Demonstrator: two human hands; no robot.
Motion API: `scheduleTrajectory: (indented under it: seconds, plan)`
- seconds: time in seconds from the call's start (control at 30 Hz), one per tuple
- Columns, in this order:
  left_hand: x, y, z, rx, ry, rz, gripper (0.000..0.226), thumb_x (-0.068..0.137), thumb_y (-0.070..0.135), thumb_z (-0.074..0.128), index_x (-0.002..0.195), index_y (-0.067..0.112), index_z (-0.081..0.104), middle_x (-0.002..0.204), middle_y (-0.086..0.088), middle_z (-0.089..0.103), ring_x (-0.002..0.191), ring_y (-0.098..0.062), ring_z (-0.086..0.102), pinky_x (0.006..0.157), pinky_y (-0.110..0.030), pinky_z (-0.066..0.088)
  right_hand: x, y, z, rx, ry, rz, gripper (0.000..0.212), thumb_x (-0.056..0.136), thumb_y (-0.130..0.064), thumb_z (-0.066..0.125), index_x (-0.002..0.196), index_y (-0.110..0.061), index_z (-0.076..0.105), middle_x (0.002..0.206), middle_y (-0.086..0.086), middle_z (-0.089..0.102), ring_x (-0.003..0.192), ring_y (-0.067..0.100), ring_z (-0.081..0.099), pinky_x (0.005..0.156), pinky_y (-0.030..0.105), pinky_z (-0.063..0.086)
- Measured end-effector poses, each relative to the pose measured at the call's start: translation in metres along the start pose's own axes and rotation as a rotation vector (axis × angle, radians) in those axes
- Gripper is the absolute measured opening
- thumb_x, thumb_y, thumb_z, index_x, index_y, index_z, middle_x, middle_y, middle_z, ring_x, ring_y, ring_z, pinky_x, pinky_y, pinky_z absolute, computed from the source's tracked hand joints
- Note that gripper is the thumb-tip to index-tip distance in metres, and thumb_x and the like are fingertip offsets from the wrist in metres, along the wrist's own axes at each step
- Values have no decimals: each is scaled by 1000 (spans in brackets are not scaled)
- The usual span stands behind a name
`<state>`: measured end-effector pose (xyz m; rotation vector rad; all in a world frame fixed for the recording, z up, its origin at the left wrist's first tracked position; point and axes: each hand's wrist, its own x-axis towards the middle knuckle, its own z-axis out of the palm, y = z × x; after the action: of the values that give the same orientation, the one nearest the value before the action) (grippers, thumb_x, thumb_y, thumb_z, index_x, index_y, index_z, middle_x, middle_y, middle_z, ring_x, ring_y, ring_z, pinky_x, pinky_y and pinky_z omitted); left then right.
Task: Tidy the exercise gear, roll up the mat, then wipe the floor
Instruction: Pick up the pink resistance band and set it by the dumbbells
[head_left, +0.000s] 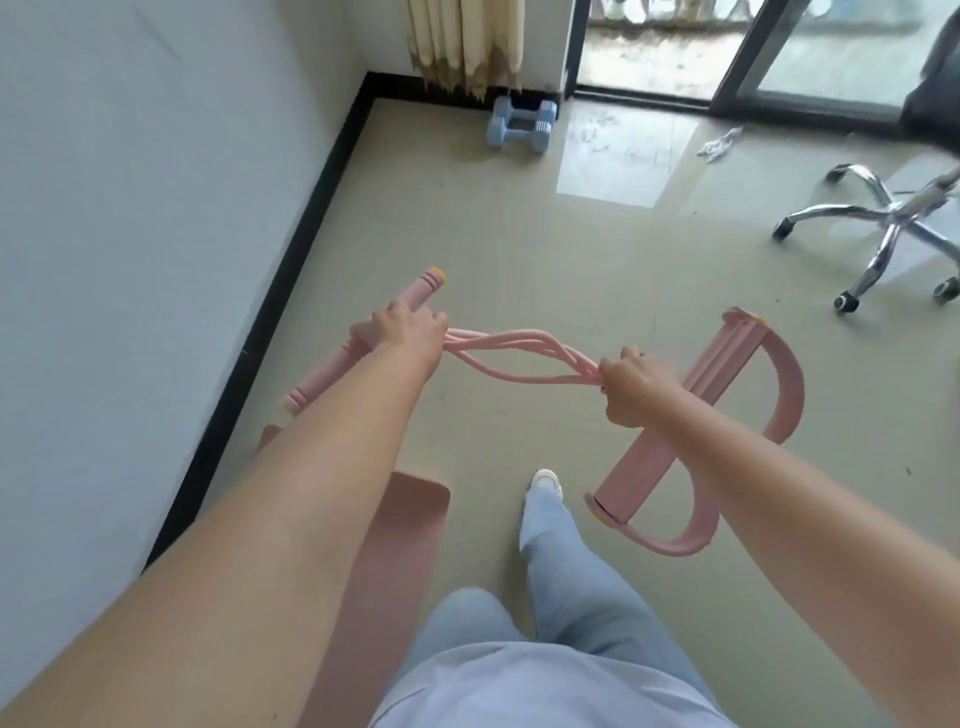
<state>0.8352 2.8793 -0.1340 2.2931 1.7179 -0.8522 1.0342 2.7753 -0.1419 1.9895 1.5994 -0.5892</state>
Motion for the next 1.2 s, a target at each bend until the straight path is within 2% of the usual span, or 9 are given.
scheduleTrajectory:
  seconds: [0.23, 0.33, 0.43, 0.57, 0.77, 0.97, 1.03, 1.13, 1.2]
  plan:
    - [163, -21, -107, 30, 13, -37, 43, 90, -1, 44, 129, 18, 42, 134, -2, 44, 132, -30, 37, 96, -50, 46, 171, 17, -135, -33, -31, -67, 37, 92, -9, 43, 129, -8, 43, 125, 12, 46, 114, 27, 51, 82, 30, 42]
    - [240, -43, -146, 23, 7, -31, 51, 87, -4, 43, 134, 15, 38, 139, -4, 38, 135, -26, 33, 99, -49, 45, 251, 8, -188, -50, -21, -92, 38, 92, -9, 42, 131, -8, 41, 127, 13, 44, 117, 28, 50, 90, 32, 42]
    - [321, -66, -187, 71, 20, -2, 68, 83, 1, 52, 144, 14, 25, 132, -8, 43, 132, -27, 34, 104, -43, 42, 334, 0, -244, -76, -6, -100, 39, 93, -10, 42, 131, -7, 39, 128, 14, 44, 120, 29, 48, 94, 34, 42]
    - [435, -97, -226, 114, 9, 25, 43, 89, 1, 50, 129, 13, 41, 131, -4, 47, 132, -26, 39, 93, -41, 47, 433, -11, -318, -106, -15, -82, 41, 92, -9, 43, 132, -7, 37, 130, 14, 43, 121, 29, 47, 94, 34, 41]
    - [580, -117, -296, 236, -15, 114, 40, 91, 3, 48, 130, 13, 40, 130, -5, 45, 129, -31, 42, 96, -42, 46, 554, -4, -398, -83, -36, -78, 39, 92, -10, 43, 130, -6, 37, 128, 15, 44, 119, 30, 49, 94, 35, 41]
    - [734, -122, -343, -20, -88, 93, 41, 90, -1, 45, 129, 11, 43, 130, -7, 45, 122, -31, 49, 92, -38, 45, 688, 4, -459, -76, -79, -99, 40, 93, -10, 40, 132, -6, 36, 128, 15, 44, 119, 30, 48, 95, 35, 41]
    - [784, -122, -352, -144, -118, 62, 35, 93, 13, 43, 129, 12, 45, 129, -9, 48, 118, -31, 48, 83, -31, 41, 731, -1, -474, -68, -94, -105, 41, 92, -10, 41, 133, -6, 36, 129, 15, 43, 120, 30, 48, 96, 36, 40]
    - [840, -123, -358, -303, -155, 30, 32, 94, 22, 37, 125, 19, 41, 107, -7, 50, 90, -25, 45, 56, -26, 29, 784, -14, -489, -47, -125, -94, 41, 92, -10, 42, 132, -6, 37, 129, 15, 44, 120, 31, 47, 96, 36, 40]
    - [874, -121, -359, -384, -242, 36, 33, 95, 18, 32, 127, 21, 40, 111, -8, 48, 88, -22, 40, 55, -27, 26, 816, -24, -493, -18, -132, -71, 40, 91, -11, 42, 131, -7, 38, 129, 15, 44, 120, 31, 47, 95, 36, 40]
